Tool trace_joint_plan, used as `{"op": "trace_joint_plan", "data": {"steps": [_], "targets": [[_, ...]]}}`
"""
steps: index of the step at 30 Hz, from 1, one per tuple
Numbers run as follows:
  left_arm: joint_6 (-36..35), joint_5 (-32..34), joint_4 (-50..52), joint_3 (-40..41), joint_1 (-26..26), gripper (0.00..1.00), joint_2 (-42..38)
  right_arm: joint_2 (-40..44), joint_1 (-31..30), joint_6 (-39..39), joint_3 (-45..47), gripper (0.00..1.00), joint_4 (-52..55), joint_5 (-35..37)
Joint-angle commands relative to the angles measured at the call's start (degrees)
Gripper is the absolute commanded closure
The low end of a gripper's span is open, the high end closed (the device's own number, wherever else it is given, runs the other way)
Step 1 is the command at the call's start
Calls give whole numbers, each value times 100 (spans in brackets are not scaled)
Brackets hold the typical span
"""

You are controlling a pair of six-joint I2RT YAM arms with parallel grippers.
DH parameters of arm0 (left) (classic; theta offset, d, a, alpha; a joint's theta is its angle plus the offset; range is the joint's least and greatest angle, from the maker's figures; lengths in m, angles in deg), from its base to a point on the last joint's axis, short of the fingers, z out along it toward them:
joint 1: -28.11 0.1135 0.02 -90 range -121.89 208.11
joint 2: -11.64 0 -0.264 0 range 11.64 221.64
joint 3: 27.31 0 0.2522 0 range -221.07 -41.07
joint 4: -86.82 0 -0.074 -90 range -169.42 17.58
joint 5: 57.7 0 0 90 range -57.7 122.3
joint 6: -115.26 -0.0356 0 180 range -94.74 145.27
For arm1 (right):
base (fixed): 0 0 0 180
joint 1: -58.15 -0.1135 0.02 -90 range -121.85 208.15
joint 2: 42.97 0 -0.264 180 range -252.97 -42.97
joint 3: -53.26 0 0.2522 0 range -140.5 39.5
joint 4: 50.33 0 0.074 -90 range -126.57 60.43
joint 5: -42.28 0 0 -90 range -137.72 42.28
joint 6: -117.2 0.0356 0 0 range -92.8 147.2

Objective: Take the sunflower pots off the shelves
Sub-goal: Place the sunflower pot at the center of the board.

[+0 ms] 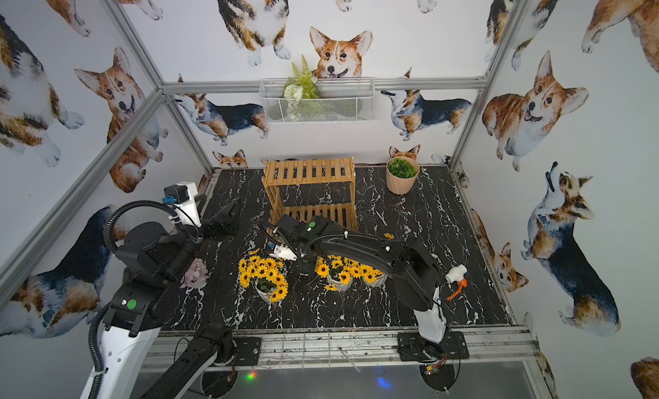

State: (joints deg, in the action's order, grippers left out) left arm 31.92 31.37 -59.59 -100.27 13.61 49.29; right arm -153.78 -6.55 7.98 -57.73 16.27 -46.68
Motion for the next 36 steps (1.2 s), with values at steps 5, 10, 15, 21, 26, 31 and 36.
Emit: {"op": "trace_joint_plan", "data": {"steps": [5, 10, 15, 21, 26, 31, 36], "targets": [[-24, 40, -7, 5, 9, 0, -62, 94, -121, 164, 159, 100, -325, 65], [-24, 59, 5, 5, 9, 0, -89, 103, -179, 227, 289, 100, -379, 65], [-33, 67, 20, 5, 9, 0, -100, 138, -246, 300, 403, 100, -444, 65], [-39, 75, 32, 30, 9, 0, -131, 231, -336, 414, 685, 100, -688, 101], [-44, 86, 59, 31, 8, 0, -144, 289, -392, 503, 886, 100, -825, 159], [-50, 93, 73, 31, 9, 0, -157, 313, -417, 559, 1037, 100, -964, 189], [-59, 105, 89, 31, 9, 0, -179, 306, -423, 595, 1133, 100, -1021, 187]]}}
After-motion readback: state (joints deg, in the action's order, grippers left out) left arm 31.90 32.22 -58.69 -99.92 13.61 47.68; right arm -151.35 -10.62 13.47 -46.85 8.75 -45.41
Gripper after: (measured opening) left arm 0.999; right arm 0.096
